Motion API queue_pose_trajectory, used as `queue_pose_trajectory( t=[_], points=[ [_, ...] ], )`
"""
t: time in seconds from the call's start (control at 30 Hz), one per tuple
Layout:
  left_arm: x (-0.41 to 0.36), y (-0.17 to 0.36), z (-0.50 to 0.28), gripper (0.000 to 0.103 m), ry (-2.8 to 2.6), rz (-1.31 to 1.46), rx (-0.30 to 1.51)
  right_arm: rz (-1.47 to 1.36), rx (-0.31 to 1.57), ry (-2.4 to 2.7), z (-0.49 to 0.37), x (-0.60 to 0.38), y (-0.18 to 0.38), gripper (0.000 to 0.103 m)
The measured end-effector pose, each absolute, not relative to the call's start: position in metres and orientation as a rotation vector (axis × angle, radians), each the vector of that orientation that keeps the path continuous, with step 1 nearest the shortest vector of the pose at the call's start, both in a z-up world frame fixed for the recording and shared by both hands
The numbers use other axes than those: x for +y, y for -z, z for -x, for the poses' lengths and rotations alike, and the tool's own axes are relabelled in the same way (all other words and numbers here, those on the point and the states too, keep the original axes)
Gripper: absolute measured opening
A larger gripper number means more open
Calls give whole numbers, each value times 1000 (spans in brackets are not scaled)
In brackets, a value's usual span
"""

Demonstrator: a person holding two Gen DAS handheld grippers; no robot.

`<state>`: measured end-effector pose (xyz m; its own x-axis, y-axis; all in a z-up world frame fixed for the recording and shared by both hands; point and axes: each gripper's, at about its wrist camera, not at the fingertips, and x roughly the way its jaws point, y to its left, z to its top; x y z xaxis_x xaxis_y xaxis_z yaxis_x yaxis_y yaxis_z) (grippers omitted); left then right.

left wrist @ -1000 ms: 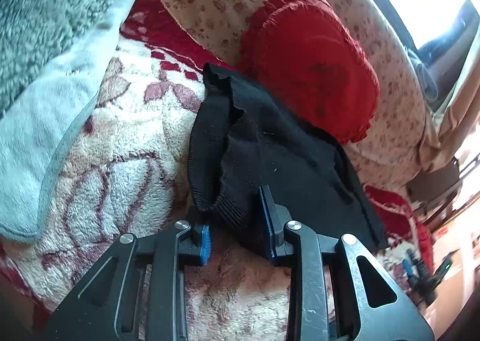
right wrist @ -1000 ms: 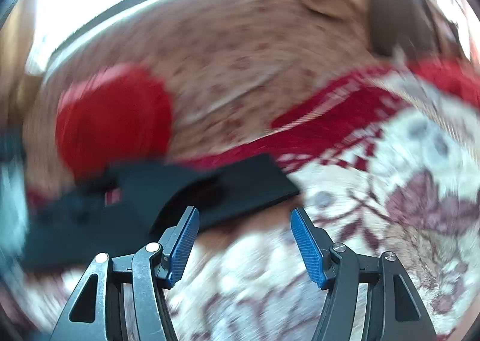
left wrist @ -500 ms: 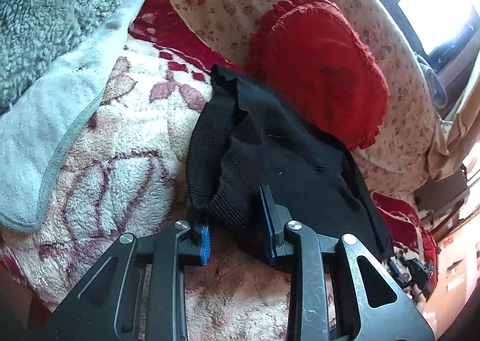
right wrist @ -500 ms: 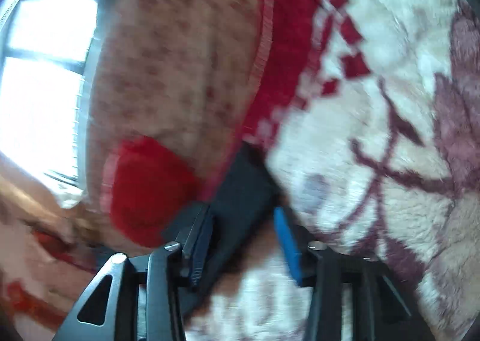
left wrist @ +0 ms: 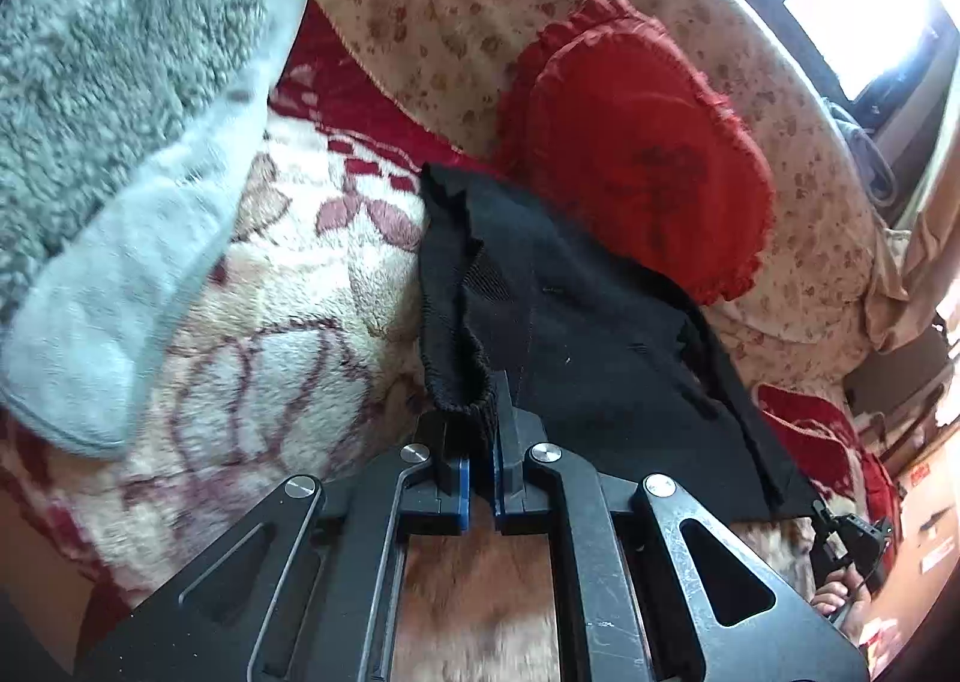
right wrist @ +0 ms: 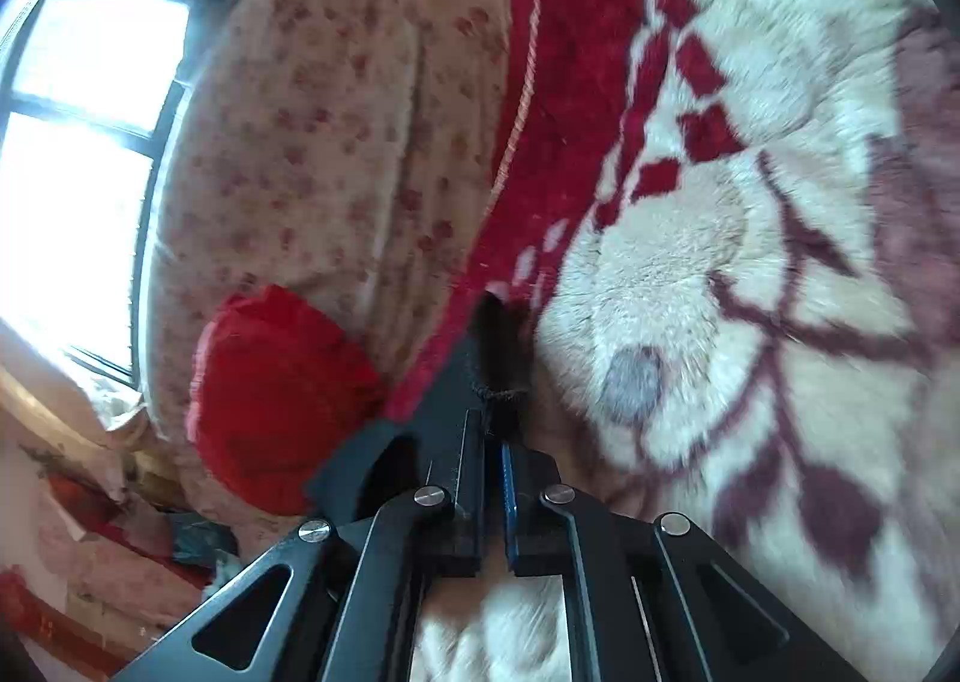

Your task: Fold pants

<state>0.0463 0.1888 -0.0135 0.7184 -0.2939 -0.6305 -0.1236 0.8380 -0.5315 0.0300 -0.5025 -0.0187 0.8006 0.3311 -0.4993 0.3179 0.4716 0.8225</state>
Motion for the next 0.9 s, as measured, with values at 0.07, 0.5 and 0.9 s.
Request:
queue_pose_trajectory(
  t=[0.07, 0.5, 0.9],
  points=[
    [199, 6, -33, 3, 113, 586, 772, -1098, 704, -13, -10, -501, 11, 4],
    [266, 53, -1, 21, -56, 580, 920, -728, 806, 282, 52, -459, -10, 6],
    [211, -18, 21, 45, -129, 221, 594, -792, 948, -352, -5, -356, 11, 39]
  ],
)
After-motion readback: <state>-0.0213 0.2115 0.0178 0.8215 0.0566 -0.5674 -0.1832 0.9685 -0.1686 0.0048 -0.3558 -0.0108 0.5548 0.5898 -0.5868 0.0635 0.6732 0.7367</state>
